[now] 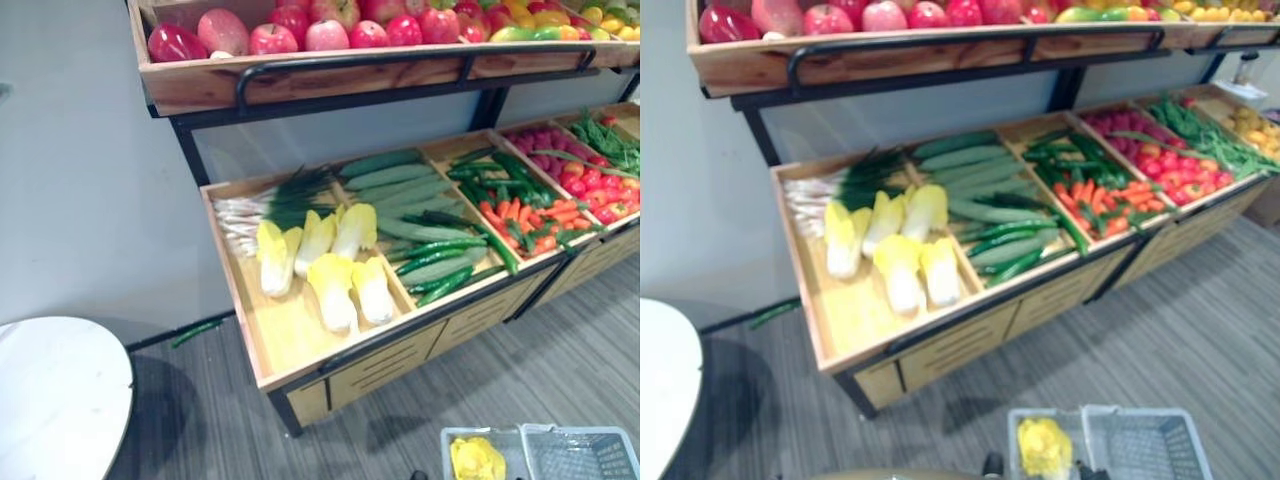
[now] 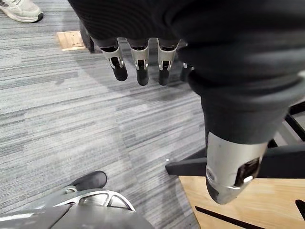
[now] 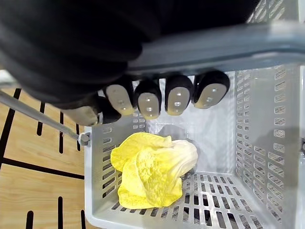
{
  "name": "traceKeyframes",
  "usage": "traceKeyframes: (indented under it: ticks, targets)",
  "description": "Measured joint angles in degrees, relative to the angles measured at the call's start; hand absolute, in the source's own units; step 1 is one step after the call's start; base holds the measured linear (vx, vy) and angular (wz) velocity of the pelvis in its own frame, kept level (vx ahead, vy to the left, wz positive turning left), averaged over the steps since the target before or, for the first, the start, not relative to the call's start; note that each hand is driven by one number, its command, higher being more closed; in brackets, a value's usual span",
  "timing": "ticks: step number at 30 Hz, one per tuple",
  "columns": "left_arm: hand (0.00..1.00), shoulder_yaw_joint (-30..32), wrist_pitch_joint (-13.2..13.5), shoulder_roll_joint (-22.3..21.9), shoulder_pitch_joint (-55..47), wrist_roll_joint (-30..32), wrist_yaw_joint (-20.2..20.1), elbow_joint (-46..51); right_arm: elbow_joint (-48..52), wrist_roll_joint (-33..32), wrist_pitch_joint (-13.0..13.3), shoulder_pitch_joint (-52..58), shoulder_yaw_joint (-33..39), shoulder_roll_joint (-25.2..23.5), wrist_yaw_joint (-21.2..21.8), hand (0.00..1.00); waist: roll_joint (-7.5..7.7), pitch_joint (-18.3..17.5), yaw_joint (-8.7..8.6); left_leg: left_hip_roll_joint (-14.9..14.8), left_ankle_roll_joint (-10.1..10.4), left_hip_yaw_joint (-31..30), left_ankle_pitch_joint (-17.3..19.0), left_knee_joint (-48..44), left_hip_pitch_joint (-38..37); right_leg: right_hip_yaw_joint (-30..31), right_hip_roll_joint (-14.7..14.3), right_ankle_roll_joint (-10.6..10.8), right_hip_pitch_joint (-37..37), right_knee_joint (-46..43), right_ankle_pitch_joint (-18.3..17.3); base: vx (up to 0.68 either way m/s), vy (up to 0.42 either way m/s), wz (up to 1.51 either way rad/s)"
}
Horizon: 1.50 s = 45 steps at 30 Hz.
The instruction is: Pick vegetable in the basket
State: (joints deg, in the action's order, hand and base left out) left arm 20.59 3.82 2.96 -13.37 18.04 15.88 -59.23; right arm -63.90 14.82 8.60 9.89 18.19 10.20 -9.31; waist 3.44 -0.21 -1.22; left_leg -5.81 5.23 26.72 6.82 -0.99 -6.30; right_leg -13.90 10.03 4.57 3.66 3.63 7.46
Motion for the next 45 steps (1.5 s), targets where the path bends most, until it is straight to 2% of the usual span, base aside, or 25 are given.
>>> traceKeyframes:
  ticks: [2,4,6,8,9,10,11,12,13,17,20,21,22,24,25,29,32,33,34,35,36,39,41,43,45]
  targets:
    - [0.0,-0.6,0.0,0.0,0.0,0.0,-0.2,0.0,0.0,-0.3,0.0,0.5,1.0,0.0,0.0,1.0,-0.25,0.3,-0.01,-1.2,0.1,0.1,2.5,-4.3,0.4,0.3,0.1,0.1,0.0,-2.6,-1.6,-0.02,-0.013,-0.06]
    - [0.0,-2.0,0.1,0.4,0.6,0.2,-0.6,0.0,0.0,-1.8,0.0,0.6,2.3,0.0,0.0,1.0,-0.72,0.7,-0.17,-3.7,-0.1,-0.2,7.5,-13.4,3.6,0.7,0.2,0.7,1.6,-7.3,-3.8,-0.09,0.032,-0.09]
    - [0.0,-3.2,0.1,1.3,1.8,0.3,-0.9,-0.1,0.2,-2.4,0.1,0.3,2.9,-0.2,0.0,1.0,-0.34,1.1,-0.21,-5.1,-0.7,0.0,9.9,-18.7,6.9,1.8,0.2,1.0,4.3,-9.7,-4.0,-0.1,0.068,-0.21]
    - [0.0,-4.2,0.1,2.6,4.1,0.3,-0.7,-0.5,1.9,-2.9,0.5,0.0,3.7,-1.6,-0.2,1.0,0.22,3.7,-0.13,-6.6,-1.5,2.4,11.2,-22.0,8.9,5.0,-0.7,3.6,7.1,-10.8,0.3,-0.19,0.106,-0.59]
    - [0.0,-4.4,0.0,3.2,4.6,0.3,-0.6,-0.9,3.0,-3.6,0.8,0.0,3.7,-2.3,-0.2,1.0,0.2,4.2,-0.2,-7.4,-2.2,4.4,11.4,-22.5,9.6,6.3,-1.8,5.4,8.5,-8.9,5.7,-0.28,0.153,-1.17]
    - [0.0,-4.2,0.0,3.7,4.6,0.5,-0.5,-1.1,3.9,-3.6,1.1,-0.2,3.2,-3.1,0.0,1.0,-1.46,4.5,-0.06,-9.3,-4.1,8.5,10.3,-21.6,9.9,7.1,-3.0,6.0,9.4,-4.3,12.4,-0.3,0.176,-1.15]
    - [0.0,-3.8,0.0,3.7,5.1,0.7,-0.5,-1.1,4.6,-3.6,1.2,-0.4,3.2,-3.6,0.0,1.0,-1.33,5.8,-0.24,-9.5,-4.9,10.1,9.7,-20.9,10.0,4.4,-2.6,4.7,10.7,-9.9,9.6,-0.26,0.164,-1.09]
    - [0.0,-3.2,0.1,4.5,6.3,0.9,-0.5,-0.8,4.9,-3.6,1.6,-0.1,3.4,-3.9,0.1,1.0,-0.45,7.5,-0.84,-9.0,-5.8,12.2,8.1,-18.6,9.5,-1.7,-0.4,0.4,13.4,-25.5,-0.8,-0.28,0.192,-0.89]
    - [0.0,-3.0,0.0,4.9,6.3,0.9,-0.4,-0.3,4.4,-3.8,1.9,-0.1,3.7,-3.9,0.3,1.0,0.14,8.3,-1.09,-8.9,-6.1,14.5,6.7,-16.0,7.9,-7.1,2.3,-2.0,12.6,-37.2,-6.2,-0.22,0.159,-0.95]
    - [0.0,-3.2,-0.1,4.5,4.8,0.3,-1.0,-0.1,1.4,-3.7,1.3,-1.7,4.0,-3.5,0.3,1.0,0.66,8.1,-0.36,-8.9,-6.5,24.7,4.7,-13.0,5.4,-14.0,8.5,-2.3,4.3,-50.1,-9.5,-0.14,0.054,-1.36]
    - [0.0,-3.1,-0.1,4.4,5.1,-1.2,-1.7,0.4,-0.6,-3.7,-0.8,-3.2,4.4,-3.3,0.2,1.0,1.78,7.1,-0.29,-10.5,-7.1,32.6,4.7,-15.7,5.9,-16.3,13.0,-1.1,-3.6,-43.8,-8.2,-0.12,-0.168,-1.38]
    - [0.0,-3.1,0.0,4.5,5.1,-1.3,-1.8,0.5,-0.9,-3.7,-1.0,-3.4,4.4,-3.3,0.2,1.0,1.74,7.0,-0.2,-11.5,-7.1,34.0,4.8,-16.8,6.3,-16.7,13.0,-0.4,-4.1,-41.0,-8.7,-0.1,-0.308,-1.27]
    - [0.0,-2.8,-0.1,4.2,5.1,-1.5,-2.1,0.4,-1.2,-3.7,-1.2,-4.3,4.4,-3.0,0.3,1.0,1.4,6.7,-0.19,-13.4,-7.1,35.4,4.9,-18.4,6.6,-17.5,10.6,0.5,-4.4,-37.3,-10.3,-0.09,-0.281,-1.18]
    - [0.0,-3.2,0.0,2.2,4.7,-1.4,-2.6,0.1,-1.2,-3.7,-1.3,-4.0,3.7,-1.1,0.2,1.0,-1.39,5.0,-0.23,-16.5,-7.6,37.4,3.3,-19.2,7.5,-18.1,6.4,2.1,-4.8,-28.6,-12.3,-0.14,-0.38,-1.43]
    - [0.0,-3.4,0.0,2.2,4.7,-1.5,-2.6,0.0,-1.2,-3.7,-1.6,-4.0,2.9,-0.2,0.1,1.0,-1.83,4.6,-0.28,-17.4,-7.0,39.0,2.9,-20.0,7.0,-18.6,5.8,2.8,-5.0,-26.8,-13.6,-0.1,-0.38,-1.34]
    - [0.0,-5.0,-0.1,1.1,5.0,-1.5,-2.4,-0.3,-1.1,-3.4,-1.9,-3.1,-1.8,2.5,0.1,1.0,-4.02,3.6,-0.61,-21.1,-5.7,42.2,1.9,-22.9,3.9,-18.3,2.2,3.1,-6.9,-20.5,-14.6,-0.01,-0.226,-0.79]
    - [0.0,-7.1,-0.1,0.9,4.7,-1.3,-1.9,-0.4,-1.1,-2.9,-1.1,-0.8,-3.0,2.7,0.1,1.0,-4.21,3.8,-0.38,-23.7,-4.2,36.5,-2.4,-27.5,0.6,-15.6,1.8,2.9,-8.6,-22.7,-14.7,-0.03,-0.171,-0.63]
    - [0.0,-7.0,0.0,0.8,4.3,-1.1,-1.4,-1.2,-1.0,-1.8,-0.4,-2.0,-3.4,2.7,0.1,1.0,-4.28,4.0,-0.08,-25.2,-4.4,28.7,-4.9,-32.0,1.3,-13.4,1.1,2.1,-7.8,-18.4,-15.5,-0.13,-0.163,-1.23]
    - [0.0,-6.7,-0.1,1.8,3.6,-1.0,-1.3,-1.5,0.5,-1.6,-0.3,-2.6,-4.1,2.0,0.1,1.0,-3.15,4.0,0.29,-24.5,-3.1,20.6,-4.3,-36.1,4.5,-12.0,1.4,1.7,-9.2,-15.2,-16.0,-0.12,-0.176,-1.51]
    - [0.0,-6.8,0.1,1.3,3.5,-1.0,-1.1,-2.4,1.2,-1.6,0.3,-3.4,-4.1,2.2,0.0,1.0,-3.71,4.3,0.66,-20.9,0.1,10.4,-0.4,-35.1,6.9,-8.6,1.3,1.9,-9.3,-12.9,-16.2,-0.06,-0.041,-1.53]
    - [0.0,-6.9,0.7,0.5,3.9,-1.0,-1.0,-2.3,1.1,-1.6,0.6,-4.7,-3.8,2.6,0.0,1.0,-4.65,5.0,1.31,-15.9,2.0,-0.3,3.6,-31.9,8.7,-5.3,1.5,2.6,-8.5,-12.6,-15.7,-0.02,0.049,-1.28]
    - [0.0,-8.4,1.1,0.3,3.6,-1.0,-1.1,-2.3,1.1,-1.2,0.9,-4.9,-4.0,2.5,0.2,1.0,-5.32,5.4,1.59,-6.7,2.2,-13.8,4.3,-21.8,9.2,-1.0,1.2,4.1,-8.9,-11.8,-14.8,0.02,0.181,-0.96]
    - [0.0,-9.2,1.2,0.8,3.5,-1.0,-1.2,-2.3,1.0,-1.2,1.0,-4.7,-4.9,1.3,0.3,1.0,-5.15,5.4,1.58,-4.8,3.3,-18.0,5.7,-18.3,7.5,1.1,0.7,5.1,-8.9,-9.2,-13.8,0.04,0.168,-0.39]
    - [0.0,-10.1,1.2,2.7,4.5,-1.0,-1.2,-2.2,0.9,-1.3,1.5,-4.7,-5.1,-0.6,0.7,1.0,-2.68,6.0,1.47,-2.7,1.9,-17.9,4.7,-13.0,7.4,1.4,2.1,5.0,-7.7,-6.1,-11.3,0.01,0.128,0.0]
    - [0.0,-10.9,1.1,3.6,4.5,-0.8,-1.2,-2.3,0.9,-1.3,1.6,-4.3,-5.1,-1.3,0.7,1.0,-1.64,6.2,1.51,-1.0,1.2,-18.1,3.0,-10.2,7.5,1.3,3.0,4.9,-7.1,-5.2,-10.9,-0.04,0.077,0.17]
